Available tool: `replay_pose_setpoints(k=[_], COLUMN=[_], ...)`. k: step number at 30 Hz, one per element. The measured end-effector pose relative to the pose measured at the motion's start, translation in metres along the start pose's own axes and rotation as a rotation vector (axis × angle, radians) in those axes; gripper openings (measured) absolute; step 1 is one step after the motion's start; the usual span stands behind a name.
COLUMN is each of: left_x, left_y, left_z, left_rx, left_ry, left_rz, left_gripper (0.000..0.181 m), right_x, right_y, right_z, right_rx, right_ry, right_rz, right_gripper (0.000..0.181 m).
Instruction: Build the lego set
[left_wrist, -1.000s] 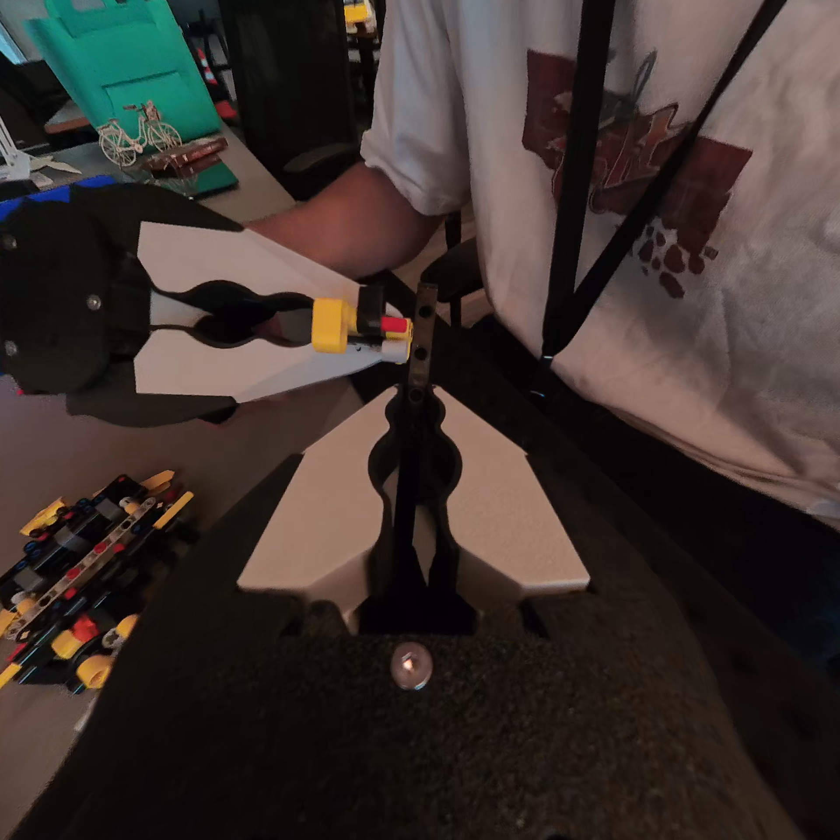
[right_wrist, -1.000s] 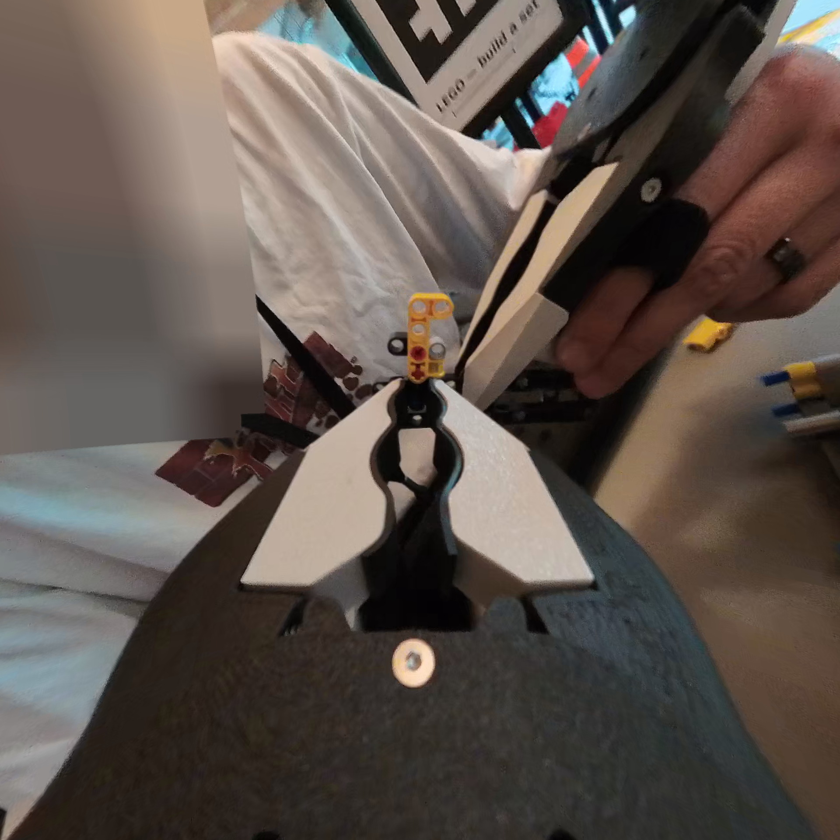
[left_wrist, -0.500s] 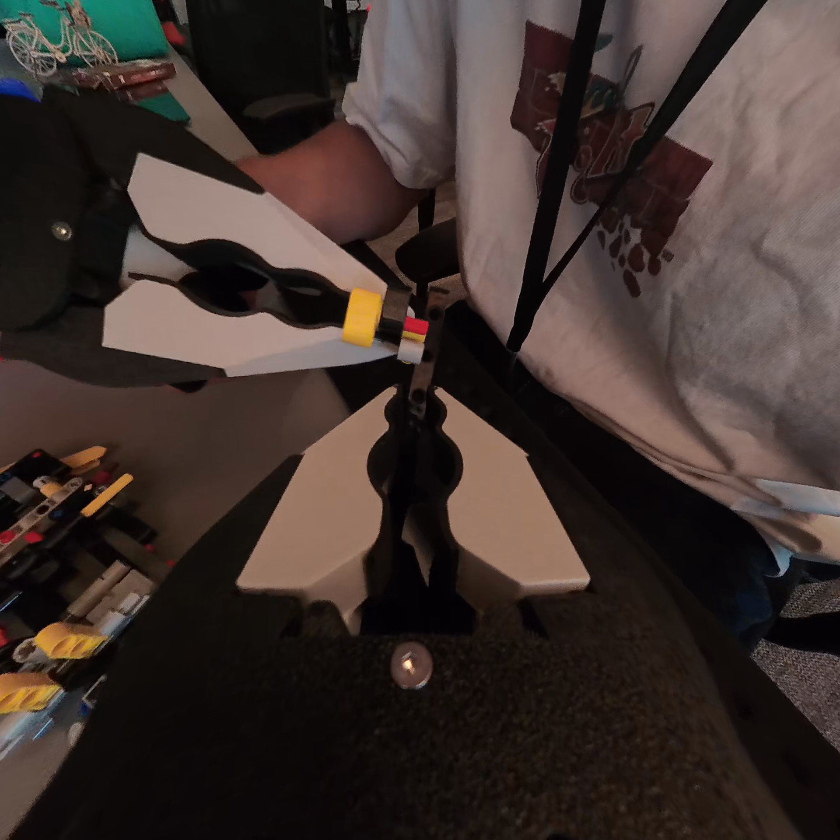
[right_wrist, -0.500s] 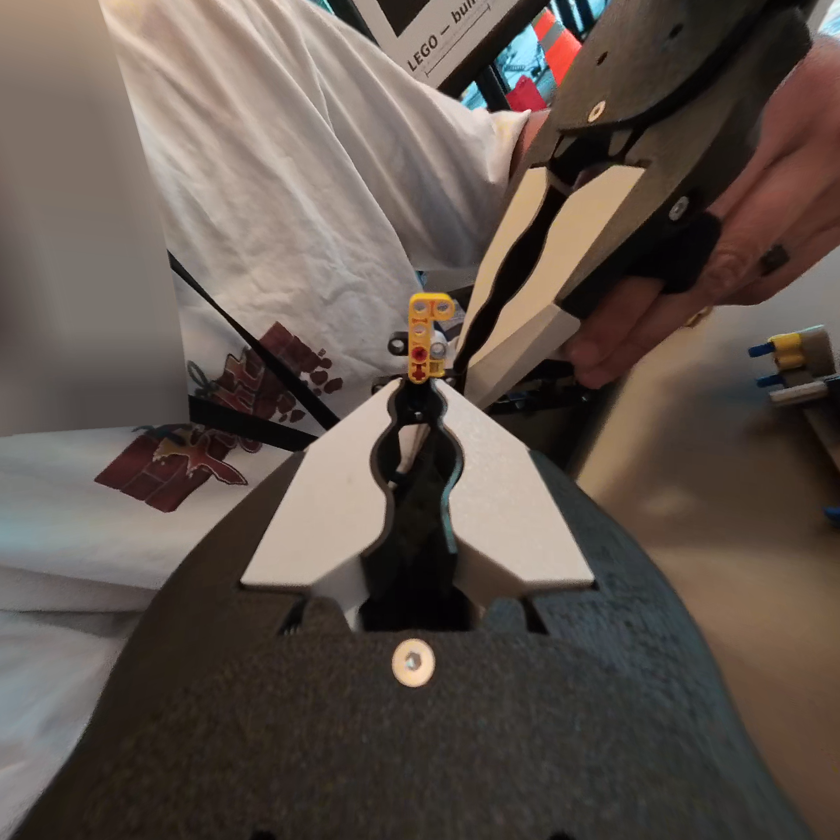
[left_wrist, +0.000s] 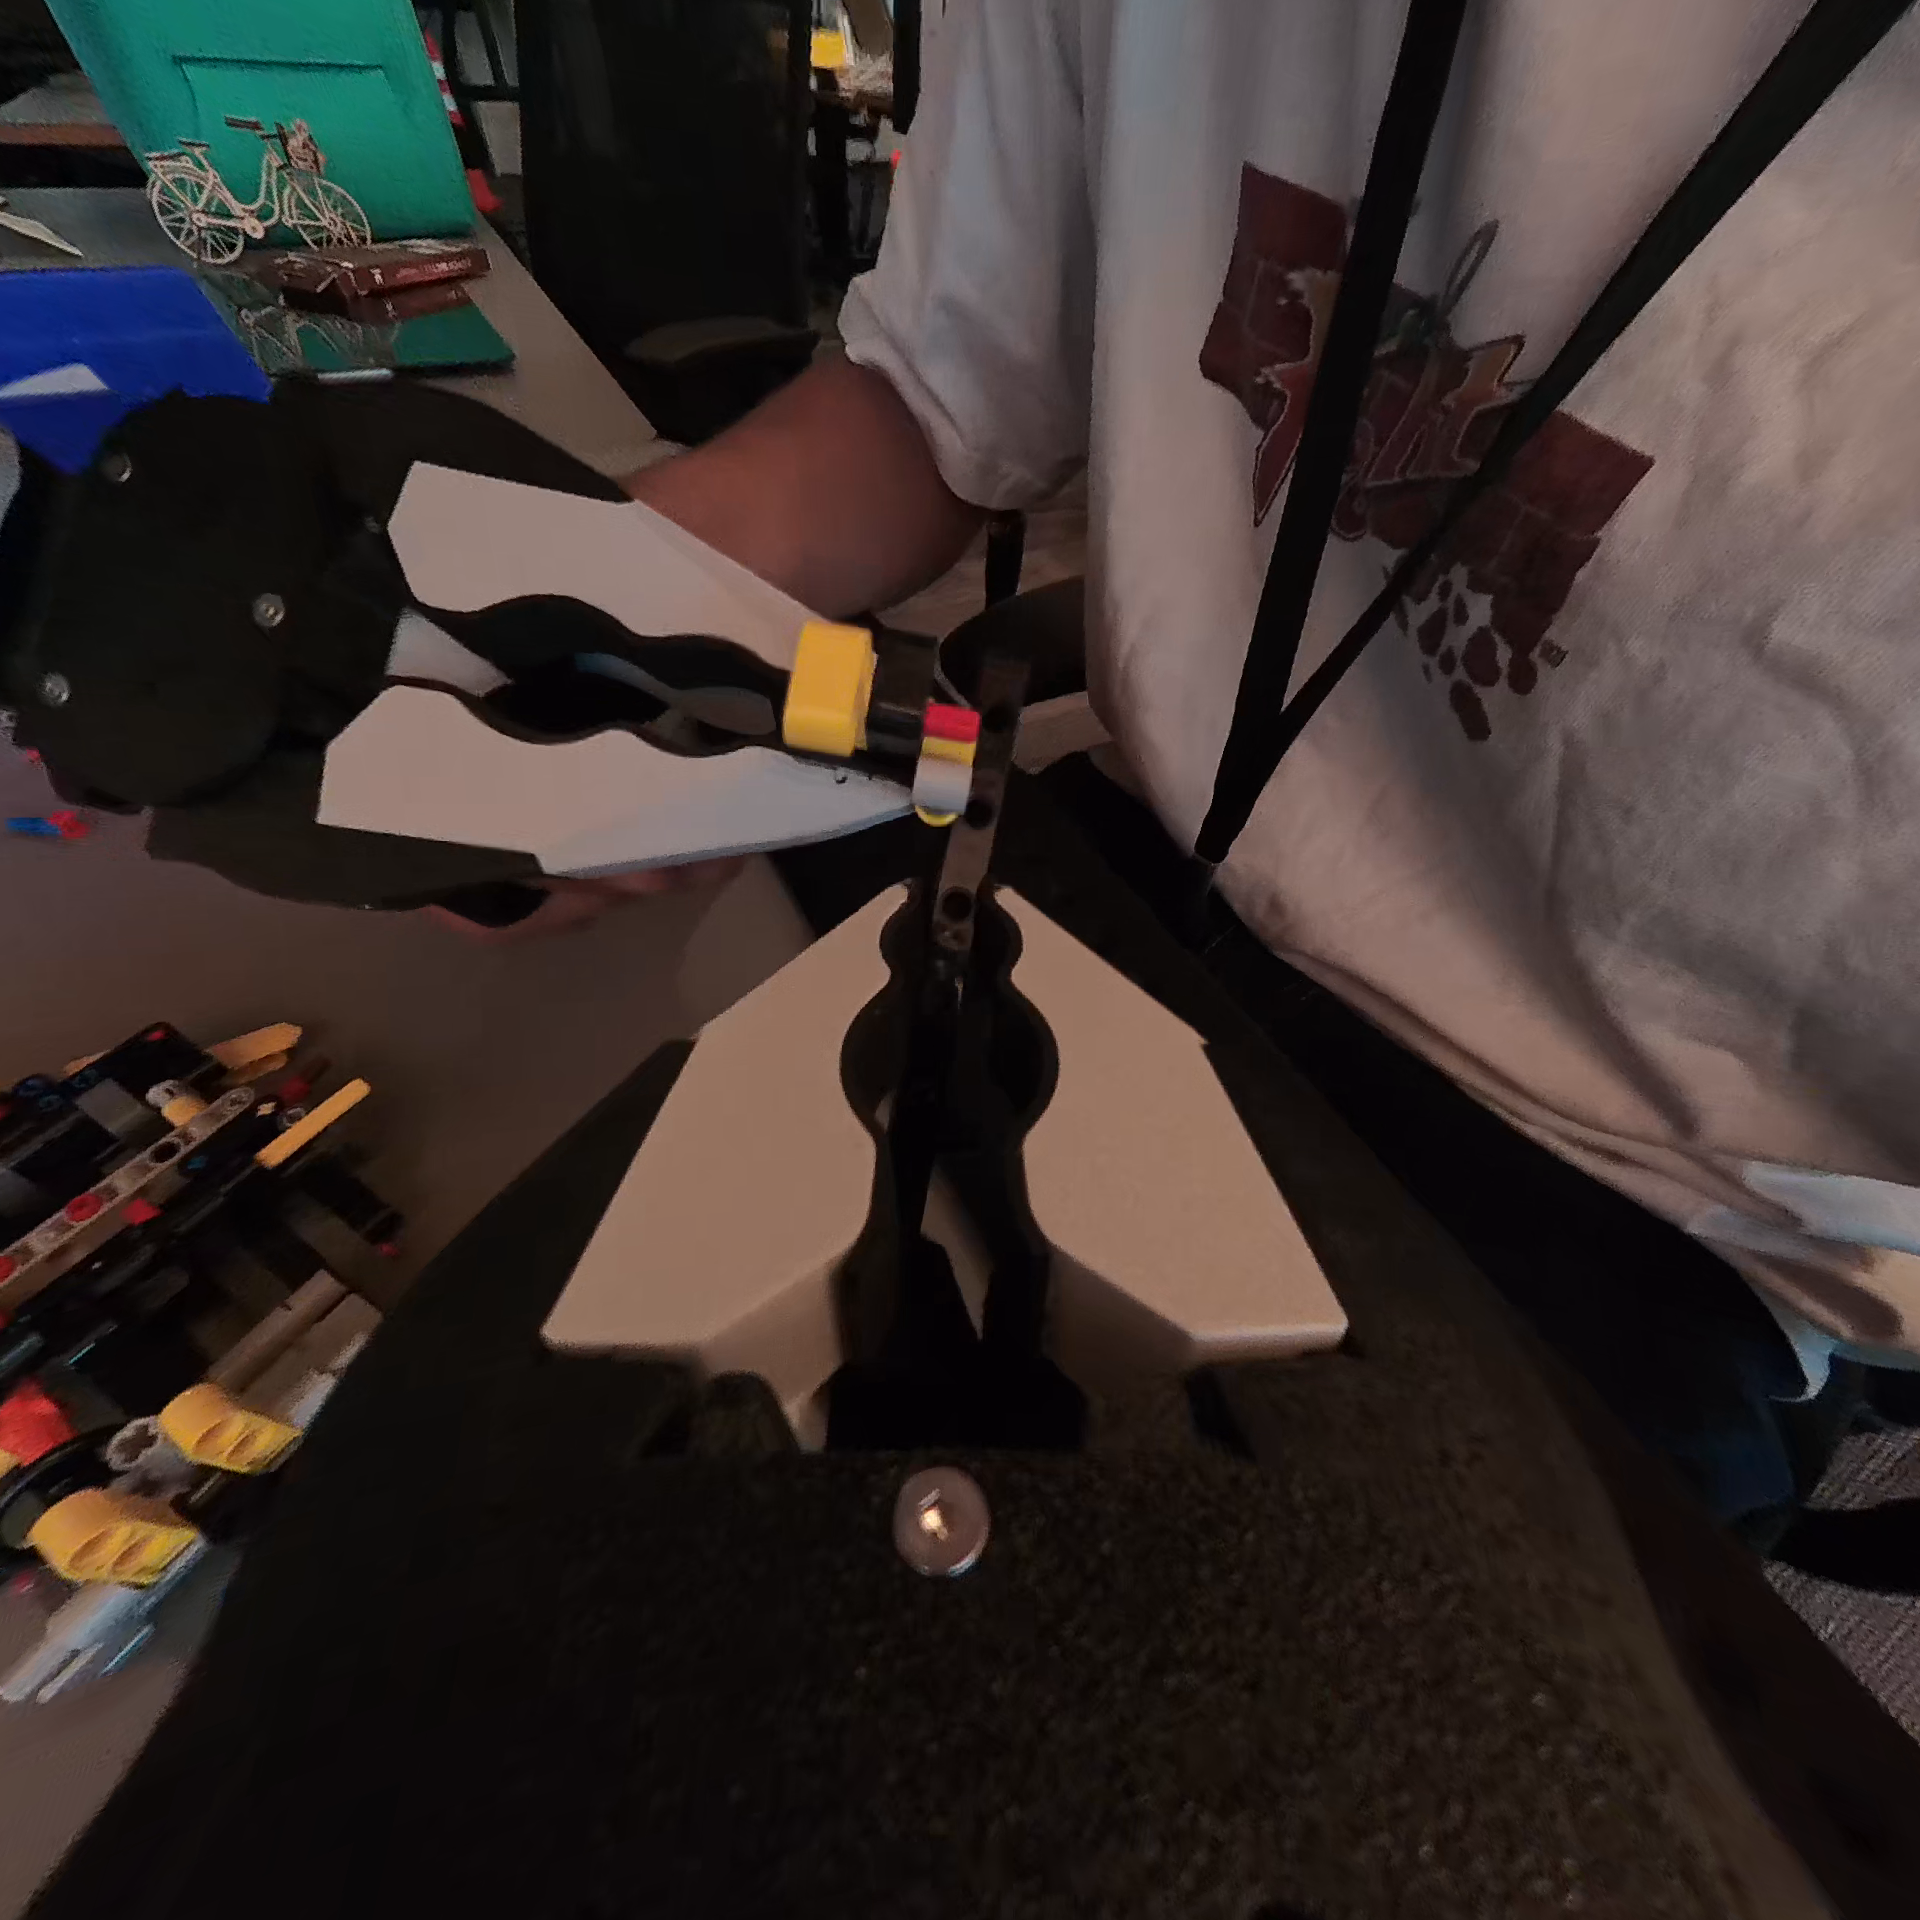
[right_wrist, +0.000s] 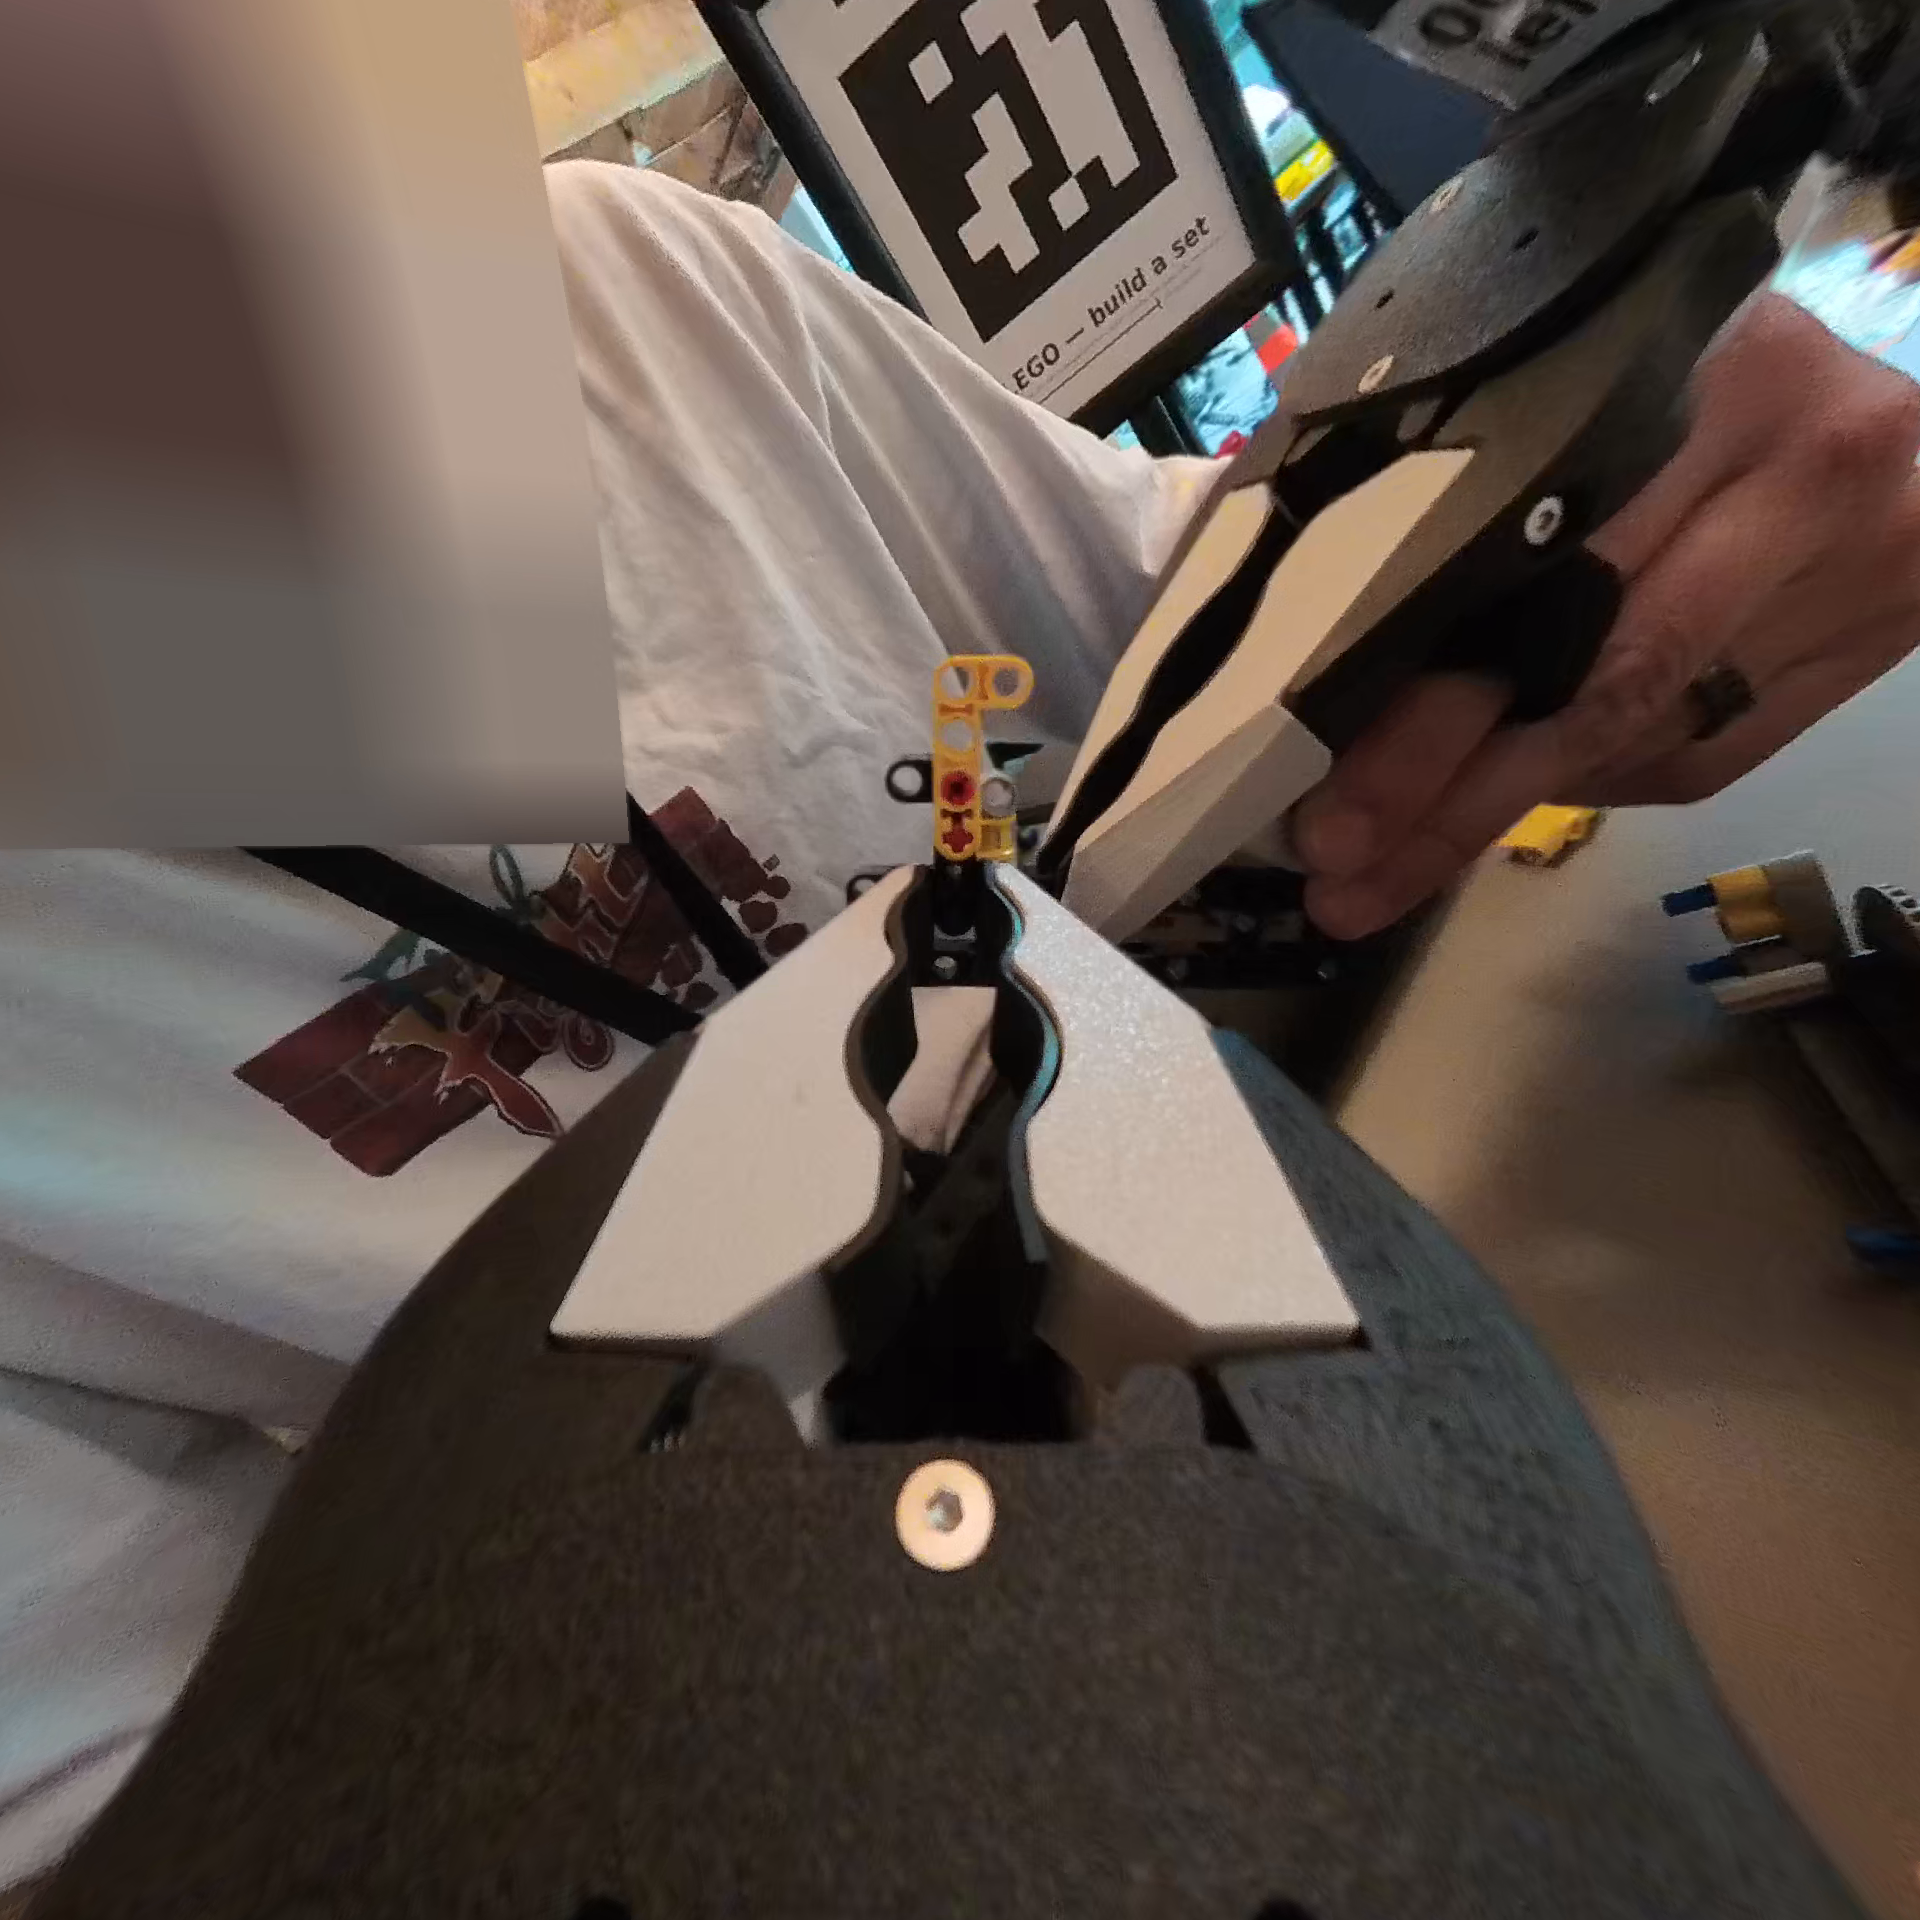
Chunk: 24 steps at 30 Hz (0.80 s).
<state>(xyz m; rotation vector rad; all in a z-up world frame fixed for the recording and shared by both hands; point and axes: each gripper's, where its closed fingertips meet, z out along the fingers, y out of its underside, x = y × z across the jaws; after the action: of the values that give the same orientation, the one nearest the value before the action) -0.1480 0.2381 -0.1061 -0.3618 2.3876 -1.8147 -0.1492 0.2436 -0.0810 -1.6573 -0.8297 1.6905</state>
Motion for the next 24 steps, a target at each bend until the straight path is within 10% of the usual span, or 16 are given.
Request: replay_pose_setpoints(k=[24], left_x=[0.001], left_y=[-0.009], left_z=[-0.007], left_rx=[0.056], left_ry=[-0.009], left_rz=[0.000], left_gripper=[0.009], right_x=[-0.001], right_y=[-0.013], right_z=[-0.004], right_rx=[0.065], right_ry=[-0.096], right_rz=[0.095], right_gripper=[0.007])
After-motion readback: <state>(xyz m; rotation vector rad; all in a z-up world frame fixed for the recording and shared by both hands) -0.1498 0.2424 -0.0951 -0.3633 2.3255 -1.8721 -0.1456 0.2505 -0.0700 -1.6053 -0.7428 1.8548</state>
